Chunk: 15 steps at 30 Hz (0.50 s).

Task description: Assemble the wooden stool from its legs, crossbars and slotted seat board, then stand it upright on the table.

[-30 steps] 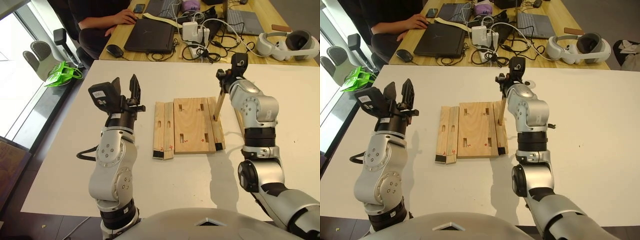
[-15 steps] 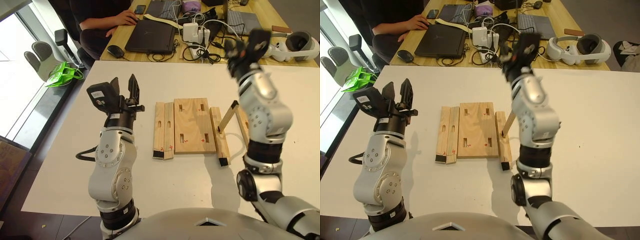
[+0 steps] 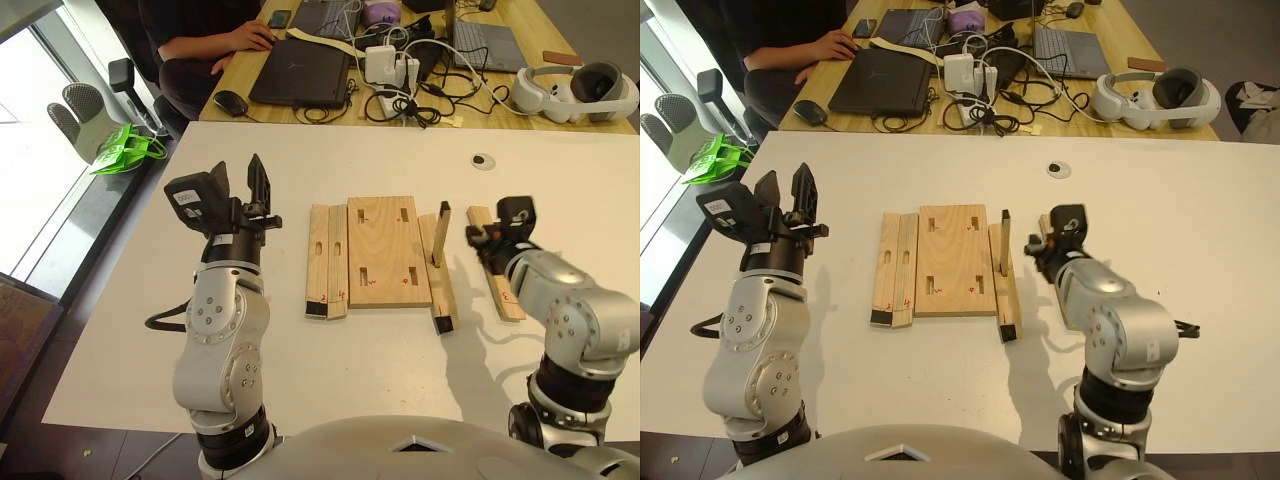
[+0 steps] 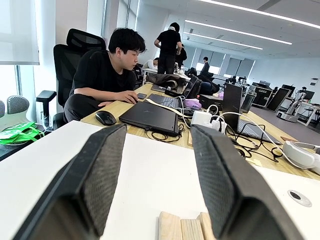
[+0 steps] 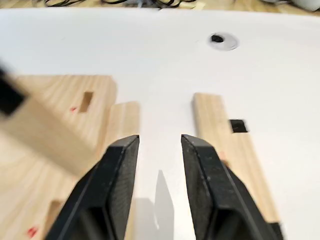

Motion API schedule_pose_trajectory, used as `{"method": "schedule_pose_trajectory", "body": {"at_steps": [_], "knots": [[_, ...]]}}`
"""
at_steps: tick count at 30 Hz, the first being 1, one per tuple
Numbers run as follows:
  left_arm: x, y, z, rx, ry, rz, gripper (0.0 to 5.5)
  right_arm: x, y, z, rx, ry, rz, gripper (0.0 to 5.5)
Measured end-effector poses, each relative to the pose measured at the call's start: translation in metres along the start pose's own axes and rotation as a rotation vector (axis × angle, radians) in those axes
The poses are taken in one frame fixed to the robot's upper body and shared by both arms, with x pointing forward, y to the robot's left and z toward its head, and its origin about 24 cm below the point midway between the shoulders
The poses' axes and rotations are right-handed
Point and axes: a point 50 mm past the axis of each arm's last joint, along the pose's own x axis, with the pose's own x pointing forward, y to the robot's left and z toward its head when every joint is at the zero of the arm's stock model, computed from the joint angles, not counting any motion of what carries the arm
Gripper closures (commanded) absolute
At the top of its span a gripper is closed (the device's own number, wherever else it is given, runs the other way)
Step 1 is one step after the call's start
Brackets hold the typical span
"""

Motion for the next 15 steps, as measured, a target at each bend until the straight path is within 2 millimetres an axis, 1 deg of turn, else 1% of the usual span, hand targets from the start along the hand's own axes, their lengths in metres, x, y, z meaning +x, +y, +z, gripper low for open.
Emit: {"method": "schedule_pose_trajectory", "body": {"at_steps": [2, 3, 4, 5, 6, 7, 8, 10, 11, 12, 13, 14, 15], "knots": [[0.0, -0.001, 0.0, 0.0, -0.002, -0.003, 3.13, -0.004, 0.034, 0.001, 0.011, -0.001, 0.262, 3.94], [0.0, -0.002, 0.0, -0.001, -0.002, -0.008, 3.13, -0.008, 0.052, 0.007, 0.012, -0.029, 0.403, 3.94], [0.0, -0.002, 0.001, -0.002, -0.003, -0.011, 3.13, -0.011, 0.062, 0.015, 0.002, -0.071, 0.479, 3.94], [0.0, -0.002, 0.001, -0.001, -0.003, -0.011, 3.13, -0.012, 0.065, 0.023, -0.005, -0.104, 0.5, 3.94], [0.001, -0.003, 0.001, -0.002, -0.005, -0.013, 3.13, -0.011, 0.063, 0.037, -0.005, -0.166, 0.48, 3.94], [0.002, -0.003, 0.002, -0.002, -0.008, -0.015, 3.13, -0.009, 0.059, 0.047, 0.0, -0.219, 0.434, 3.94], [0.002, -0.003, 0.002, -0.002, -0.009, -0.017, 3.13, -0.004, 0.05, 0.061, 0.007, -0.286, 0.349, 3.94], [0.002, -0.003, 0.001, -0.001, -0.006, -0.02, 3.13, 0.002, 0.021, 0.089, 0.025, -0.434, 0.137, 3.94], [0.002, -0.003, 0.001, 0.001, -0.005, -0.021, 3.13, 0.002, 0.008, 0.1, 0.024, -0.499, 0.048, 3.94], [0.003, -0.004, 0.0, 0.003, -0.003, -0.025, 3.13, 0.001, -0.009, 0.113, 0.008, -0.576, -0.084, 3.94], [0.003, -0.004, 0.0, 0.006, -0.002, -0.024, 3.13, 0.0, -0.02, 0.119, -0.011, -0.613, -0.173, 3.94], [0.003, -0.004, -0.001, 0.009, 0.001, -0.024, 3.13, 0.001, -0.032, 0.118, -0.024, -0.598, -0.259, 3.94], [0.003, -0.005, -0.001, 0.008, 0.001, -0.026, 3.13, 0.005, -0.038, 0.111, -0.021, -0.556, -0.296, 3.94]]}}
